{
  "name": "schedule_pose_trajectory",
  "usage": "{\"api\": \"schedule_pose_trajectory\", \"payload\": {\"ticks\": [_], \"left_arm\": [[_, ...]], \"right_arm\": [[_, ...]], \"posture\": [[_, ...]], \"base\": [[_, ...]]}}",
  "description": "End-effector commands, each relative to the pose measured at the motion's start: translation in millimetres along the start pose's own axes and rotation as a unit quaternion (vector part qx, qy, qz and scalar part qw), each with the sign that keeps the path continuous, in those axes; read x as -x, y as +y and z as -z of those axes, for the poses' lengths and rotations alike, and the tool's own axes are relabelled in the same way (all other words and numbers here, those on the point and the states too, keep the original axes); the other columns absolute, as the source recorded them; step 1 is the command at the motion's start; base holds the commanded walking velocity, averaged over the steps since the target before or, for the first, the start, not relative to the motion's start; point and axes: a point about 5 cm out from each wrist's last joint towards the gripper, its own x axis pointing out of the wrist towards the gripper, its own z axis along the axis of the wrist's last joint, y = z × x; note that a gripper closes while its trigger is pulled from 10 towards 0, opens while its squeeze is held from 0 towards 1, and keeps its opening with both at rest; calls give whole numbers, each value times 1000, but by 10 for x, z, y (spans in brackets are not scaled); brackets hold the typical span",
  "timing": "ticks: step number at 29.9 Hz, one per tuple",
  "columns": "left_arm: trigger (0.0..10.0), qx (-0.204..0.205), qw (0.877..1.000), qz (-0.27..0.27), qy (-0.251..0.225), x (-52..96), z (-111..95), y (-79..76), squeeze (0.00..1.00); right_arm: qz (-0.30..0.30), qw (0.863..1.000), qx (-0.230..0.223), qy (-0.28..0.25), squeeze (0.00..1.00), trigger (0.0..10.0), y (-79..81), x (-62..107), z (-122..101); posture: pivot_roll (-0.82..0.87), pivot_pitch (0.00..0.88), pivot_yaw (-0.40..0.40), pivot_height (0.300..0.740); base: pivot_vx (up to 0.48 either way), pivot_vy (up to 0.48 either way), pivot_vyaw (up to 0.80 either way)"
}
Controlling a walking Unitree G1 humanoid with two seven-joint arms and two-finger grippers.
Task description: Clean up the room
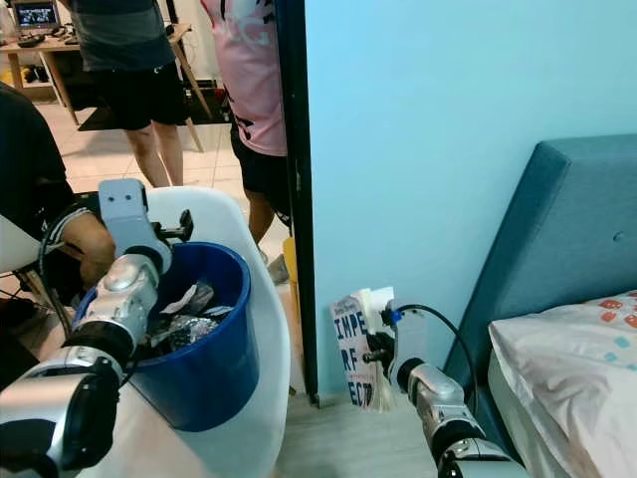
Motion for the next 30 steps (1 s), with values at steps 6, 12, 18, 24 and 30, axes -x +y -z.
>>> {"api": "schedule_pose_trajectory", "payload": {"ticks": [6,12,18,24,30], "left_arm": [[10000,10,999,2,30,104,218,-23,0],[10000,22,999,13,28,103,207,-56,0],[10000,40,999,25,14,72,110,-91,0],[10000,66,997,35,8,63,72,-110,0],[10000,79,995,65,1,56,25,-190,0]], "right_arm": [[2,998,-11,-66,0,10000,-39,-55,-303],[5,995,-31,-93,0,10000,-81,-64,-432],[0,986,-71,-151,0,10000,-155,-55,-669],[-16,974,-121,-194,0,10000,-245,-17,-827],[-8,969,-151,-196,0,10000,-348,15,-878]], "posture": [[-64,0,-26,740],[-64,0,-27,740],[-62,0,-26,740],[-64,0,-33,740],[-67,0,-35,740]], "base": [[-349,0,0],[-371,0,0],[-394,0,0],[-409,0,0],[-410,0,-602]]}}
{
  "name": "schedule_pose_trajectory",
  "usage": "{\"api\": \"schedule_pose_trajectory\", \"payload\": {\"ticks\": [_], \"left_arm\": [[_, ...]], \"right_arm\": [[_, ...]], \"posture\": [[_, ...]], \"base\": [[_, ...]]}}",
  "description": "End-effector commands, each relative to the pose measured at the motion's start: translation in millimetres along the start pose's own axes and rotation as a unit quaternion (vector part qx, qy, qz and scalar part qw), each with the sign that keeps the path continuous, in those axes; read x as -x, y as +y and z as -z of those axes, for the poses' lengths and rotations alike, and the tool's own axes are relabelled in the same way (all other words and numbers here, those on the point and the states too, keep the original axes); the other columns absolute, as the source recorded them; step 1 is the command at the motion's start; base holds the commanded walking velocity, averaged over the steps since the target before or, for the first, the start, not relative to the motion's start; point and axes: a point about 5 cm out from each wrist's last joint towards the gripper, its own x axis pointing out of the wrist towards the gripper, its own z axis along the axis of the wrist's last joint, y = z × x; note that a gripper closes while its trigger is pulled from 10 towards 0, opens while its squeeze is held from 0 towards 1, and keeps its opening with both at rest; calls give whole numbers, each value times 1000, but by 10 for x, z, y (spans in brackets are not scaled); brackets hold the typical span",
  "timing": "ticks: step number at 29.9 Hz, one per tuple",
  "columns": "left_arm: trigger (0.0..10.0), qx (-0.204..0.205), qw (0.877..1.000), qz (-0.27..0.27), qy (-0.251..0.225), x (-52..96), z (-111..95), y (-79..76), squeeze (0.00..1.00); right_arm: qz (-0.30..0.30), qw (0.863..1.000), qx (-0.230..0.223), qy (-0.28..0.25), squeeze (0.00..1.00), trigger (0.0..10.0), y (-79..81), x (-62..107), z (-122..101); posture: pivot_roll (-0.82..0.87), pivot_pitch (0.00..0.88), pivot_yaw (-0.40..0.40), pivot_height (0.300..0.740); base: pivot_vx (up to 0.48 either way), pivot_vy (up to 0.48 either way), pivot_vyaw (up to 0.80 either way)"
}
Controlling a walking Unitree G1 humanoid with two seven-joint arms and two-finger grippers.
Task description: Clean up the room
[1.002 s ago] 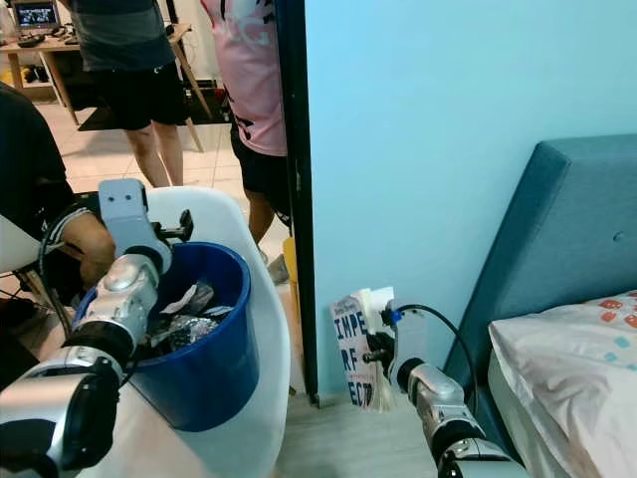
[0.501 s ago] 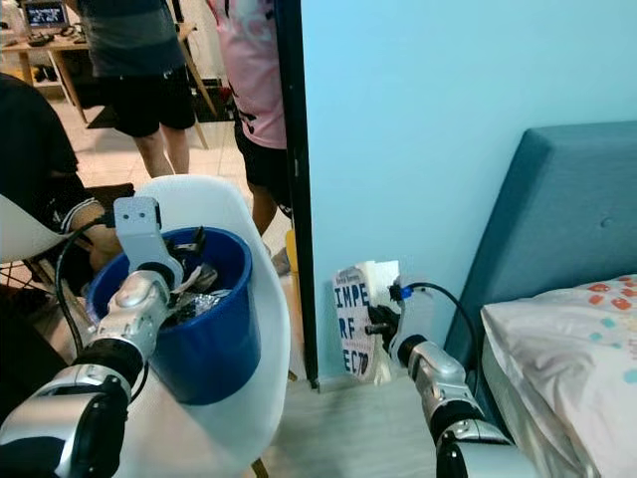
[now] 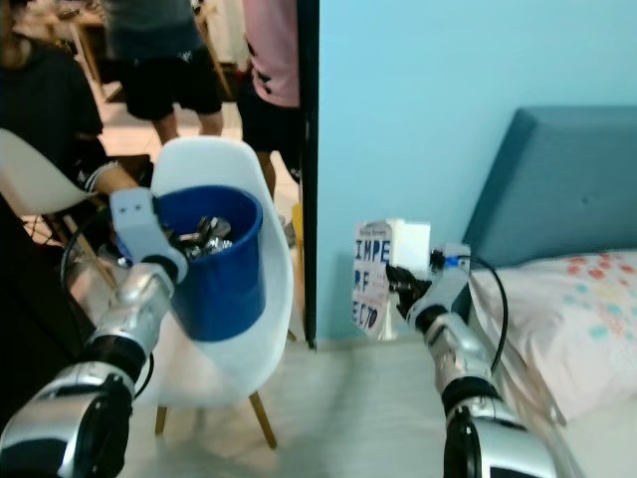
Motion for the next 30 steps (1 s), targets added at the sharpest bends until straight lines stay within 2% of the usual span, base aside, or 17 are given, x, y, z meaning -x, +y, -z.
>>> {"api": "schedule_pose_trajectory", "payload": {"ticks": [1,11,13,14,16,17,18,20,21,22,23,24,25,26,28,29,30], "left_arm": [[10000,7,1000,18,0,-15,-14,-80,0],[10000,72,988,138,-23,45,-43,-337,0],[10000,104,969,222,-37,102,-103,-471,0],[10000,104,969,222,-37,102,-103,-471,0],[10000,134,949,281,-52,163,-175,-554,0],[10000,160,932,320,-62,205,-248,-589,0],[10000,160,932,320,-62,205,-248,-589,0],[10000,208,887,405,-80,320,-411,-657,0],[10000,223,858,454,-90,405,-500,-688,0],[10000,223,858,454,-90,405,-500,-688,0],[10000,235,829,498,-96,485,-570,-707,0],[10000,241,811,524,-100,537,-610,-718,0],[10000,241,811,524,-100,537,-610,-718,0],[10000,248,758,594,-103,683,-697,-706,0],[10000,249,725,634,-101,771,-732,-667,0],[10000,249,725,634,-101,771,-732,-667,0],[10000,248,717,644,-100,790,-737,-651,0]], "right_arm": [[-7,1000,-5,-15,0,10000,10,-29,-88],[-74,995,-63,-29,0,10000,89,-17,-83],[-130,986,-87,-55,0,10000,110,8,-203],[-130,986,-87,-55,0,10000,110,8,-203],[-159,978,-103,-83,0,10000,94,42,-330],[-174,972,-116,-105,0,10000,69,72,-433],[-174,972,-116,-105,0,10000,69,72,-433],[-210,959,-132,-140,0,10000,50,138,-618],[-233,952,-132,-151,0,10000,71,170,-692],[-233,952,-132,-151,0,10000,71,170,-692],[-261,945,-126,-154,0,10000,113,199,-746],[-278,940,-122,-154,0,10000,145,218,-774],[-278,940,-122,-154,0,10000,145,218,-774],[-339,925,-97,-141,0,10000,257,304,-820],[-380,912,-85,-129,0,10000,327,379,-853],[-380,912,-85,-129,0,10000,327,379,-853],[-392,908,-84,-126,0,10000,342,404,-869]], "posture": [[-71,0,-33,740],[-74,0,-32,740],[-78,0,-34,740],[-78,0,-34,740],[-83,0,-35,740],[-84,0,-34,740],[-84,0,-34,740],[-89,0,-33,740],[-92,0,-34,740],[-92,0,-34,740],[-96,0,-32,740],[-96,0,-32,740],[-96,0,-32,740],[-101,0,-28,740],[-107,0,-26,740],[-107,0,-26,740],[-108,0,-25,740]], "base": [[-382,0,-800],[-100,0,-800],[0,0,-800],[0,0,-800],[0,0,-800],[0,0,-800],[0,0,-800],[0,0,-800],[0,0,-800],[0,0,-800],[0,0,-800],[0,0,-800],[0,0,-800],[0,0,-800],[0,0,-800],[0,0,-800],[0,0,-800]]}}
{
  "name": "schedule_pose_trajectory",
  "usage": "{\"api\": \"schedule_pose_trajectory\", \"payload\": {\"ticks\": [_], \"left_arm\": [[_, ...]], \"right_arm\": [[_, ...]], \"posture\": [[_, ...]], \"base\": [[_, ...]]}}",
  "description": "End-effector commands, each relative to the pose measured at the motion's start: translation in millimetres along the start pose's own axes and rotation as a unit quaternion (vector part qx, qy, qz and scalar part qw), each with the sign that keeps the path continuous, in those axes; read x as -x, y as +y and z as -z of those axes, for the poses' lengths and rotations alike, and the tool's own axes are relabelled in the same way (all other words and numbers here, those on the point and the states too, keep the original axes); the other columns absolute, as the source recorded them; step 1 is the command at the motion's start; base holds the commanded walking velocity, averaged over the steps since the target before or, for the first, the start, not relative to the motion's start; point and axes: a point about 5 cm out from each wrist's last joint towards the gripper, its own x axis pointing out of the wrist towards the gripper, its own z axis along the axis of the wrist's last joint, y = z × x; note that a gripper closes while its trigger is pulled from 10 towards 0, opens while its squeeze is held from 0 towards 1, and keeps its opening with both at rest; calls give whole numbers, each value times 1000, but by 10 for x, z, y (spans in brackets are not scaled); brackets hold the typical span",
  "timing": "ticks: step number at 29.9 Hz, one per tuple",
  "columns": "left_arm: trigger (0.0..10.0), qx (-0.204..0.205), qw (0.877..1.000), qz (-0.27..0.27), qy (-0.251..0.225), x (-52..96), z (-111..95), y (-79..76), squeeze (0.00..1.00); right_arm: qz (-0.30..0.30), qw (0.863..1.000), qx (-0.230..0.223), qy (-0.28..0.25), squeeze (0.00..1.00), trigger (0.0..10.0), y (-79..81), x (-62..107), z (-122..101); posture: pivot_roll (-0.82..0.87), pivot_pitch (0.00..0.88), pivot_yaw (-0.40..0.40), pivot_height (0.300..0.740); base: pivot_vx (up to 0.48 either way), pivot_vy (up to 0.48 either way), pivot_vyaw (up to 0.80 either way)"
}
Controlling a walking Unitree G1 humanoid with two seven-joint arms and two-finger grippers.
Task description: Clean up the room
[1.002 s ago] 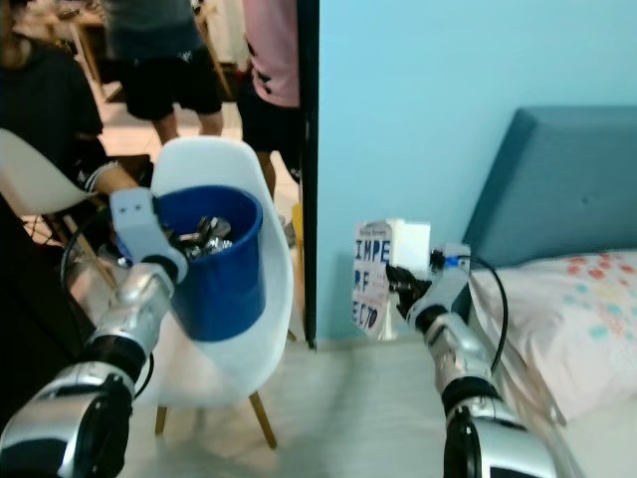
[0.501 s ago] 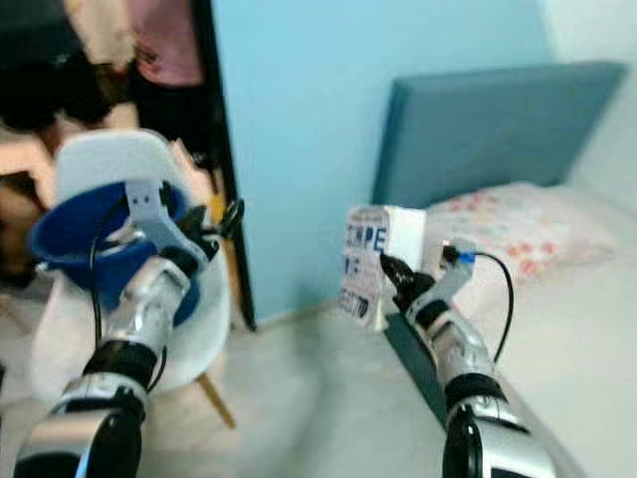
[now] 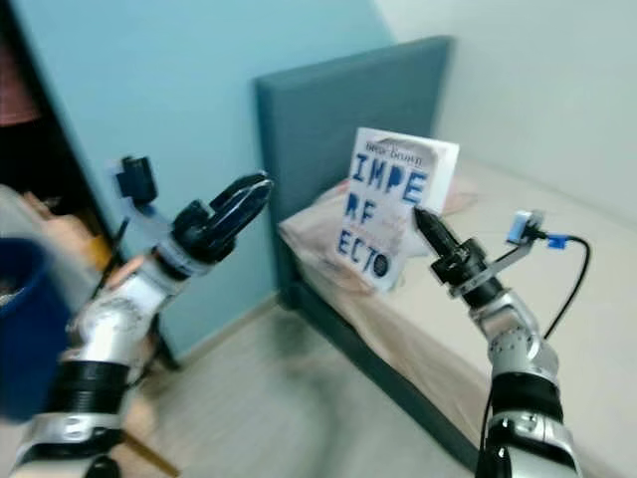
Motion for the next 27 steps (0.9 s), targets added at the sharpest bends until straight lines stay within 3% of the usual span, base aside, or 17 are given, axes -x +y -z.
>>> {"api": "schedule_pose_trajectory", "payload": {"ticks": [1,7,11,27], "left_arm": [[10000,14,1000,23,3,24,10,-44,0],[10000,4,999,39,38,122,36,-96,0],[10000,-25,996,34,78,143,127,-82,0],[10000,-108,986,-26,121,251,64,51,0]], "right_arm": [[-42,999,-5,-2,0,10000,80,-100,-34],[-88,995,-21,34,0,10000,242,-105,-55],[-118,990,-27,77,0,10000,357,-141,-4],[-105,990,-20,91,0,10000,382,-68,-70]], "posture": [[-108,0,-25,740],[-117,0,-26,740],[-121,0,-33,740],[-125,0,-32,740]], "base": [[0,0,-800],[0,0,-800],[0,0,-800],[0,0,-800]]}}
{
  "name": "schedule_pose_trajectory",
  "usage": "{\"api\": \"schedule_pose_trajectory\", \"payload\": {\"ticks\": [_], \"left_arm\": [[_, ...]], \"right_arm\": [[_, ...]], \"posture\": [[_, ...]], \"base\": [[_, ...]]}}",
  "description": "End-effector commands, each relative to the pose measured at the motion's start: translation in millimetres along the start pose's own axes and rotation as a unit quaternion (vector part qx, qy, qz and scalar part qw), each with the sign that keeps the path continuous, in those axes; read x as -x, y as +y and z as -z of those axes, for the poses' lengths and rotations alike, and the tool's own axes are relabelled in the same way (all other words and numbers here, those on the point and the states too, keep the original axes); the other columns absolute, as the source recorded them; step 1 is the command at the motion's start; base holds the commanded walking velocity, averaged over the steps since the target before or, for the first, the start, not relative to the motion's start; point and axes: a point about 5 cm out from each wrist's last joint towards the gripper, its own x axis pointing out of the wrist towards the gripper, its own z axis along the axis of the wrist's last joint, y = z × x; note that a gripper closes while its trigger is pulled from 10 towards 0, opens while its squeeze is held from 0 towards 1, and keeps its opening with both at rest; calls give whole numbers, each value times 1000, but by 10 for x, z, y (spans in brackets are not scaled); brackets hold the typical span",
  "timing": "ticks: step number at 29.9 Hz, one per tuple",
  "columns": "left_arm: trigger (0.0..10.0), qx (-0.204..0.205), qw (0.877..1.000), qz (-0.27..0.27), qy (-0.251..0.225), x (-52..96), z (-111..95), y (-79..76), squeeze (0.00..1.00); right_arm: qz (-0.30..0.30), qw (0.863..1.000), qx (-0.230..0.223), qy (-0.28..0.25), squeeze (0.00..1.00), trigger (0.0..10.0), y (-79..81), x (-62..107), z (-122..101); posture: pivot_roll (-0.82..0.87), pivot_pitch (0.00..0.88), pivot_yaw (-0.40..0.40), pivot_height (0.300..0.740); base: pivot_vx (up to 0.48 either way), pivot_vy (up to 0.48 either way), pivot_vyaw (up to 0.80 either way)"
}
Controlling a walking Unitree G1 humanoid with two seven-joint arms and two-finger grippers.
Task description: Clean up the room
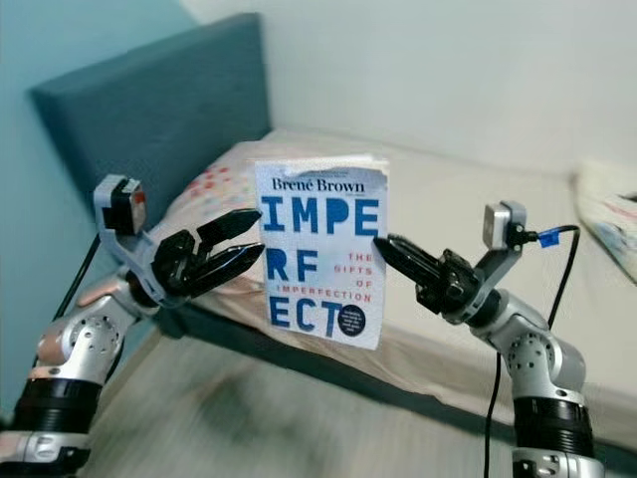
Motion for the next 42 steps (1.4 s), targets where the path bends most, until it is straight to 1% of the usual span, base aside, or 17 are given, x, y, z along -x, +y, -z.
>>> {"api": "schedule_pose_trajectory", "payload": {"ticks": [1,4,7,14,19,20,23,24,26,29,32,42], "left_arm": [[10000,-18,1000,-6,9,3,-44,31,0],[10000,-39,998,-35,17,28,-40,93,0],[10000,-46,998,-45,17,36,-45,114,0],[10000,-50,998,-43,19,46,-22,103,0],[10000,-54,997,-58,21,46,20,130,0],[10000,-50,997,-48,22,41,29,107,0],[10000,-48,998,-40,22,38,37,90,0],[10000,-44,998,-27,28,32,62,57,0],[10000,-47,998,-23,37,26,91,41,0],[10000,-50,997,-28,53,-7,167,47,0],[10000,-45,998,-20,50,-24,175,28,0],[10000,-40,998,-16,51,-19,197,15,0]], "right_arm": [[-7,1000,14,-10,0,10000,37,-9,-71],[2,1000,13,-7,0,10000,30,-2,-52],[4,1000,13,-3,0,10000,34,-4,-36],[-2,1000,3,13,0,10000,45,-49,13],[-13,1000,-5,20,0,10000,62,-88,39],[-12,1000,-7,23,0,10000,57,-91,52],[-11,1000,-8,25,0,10000,54,-93,63],[-12,999,-11,31,0,10000,56,-107,87],[-15,999,-14,35,0,10000,62,-123,108],[-19,998,-25,58,0,10000,61,-179,206],[-21,997,-28,67,0,10000,54,-195,253],[-28,996,-34,76,0,10000,53,-211,288]], "posture": [[-125,0,-32,740],[-127,0,-32,740],[-127,0,-32,740],[-124,0,-40,740],[-119,0,-42,740],[-119,0,-42,740],[-119,0,-42,740],[-120,0,-43,740],[-119,0,-42,740],[-113,0,-40,740],[-114,0,-40,740],[-104,0,-40,740]], "base": [[0,0,-800],[0,0,0],[0,0,0],[0,0,0],[0,0,0],[0,0,0],[0,0,0],[0,0,0],[0,0,0],[0,0,0],[0,0,0],[0,0,0]]}}
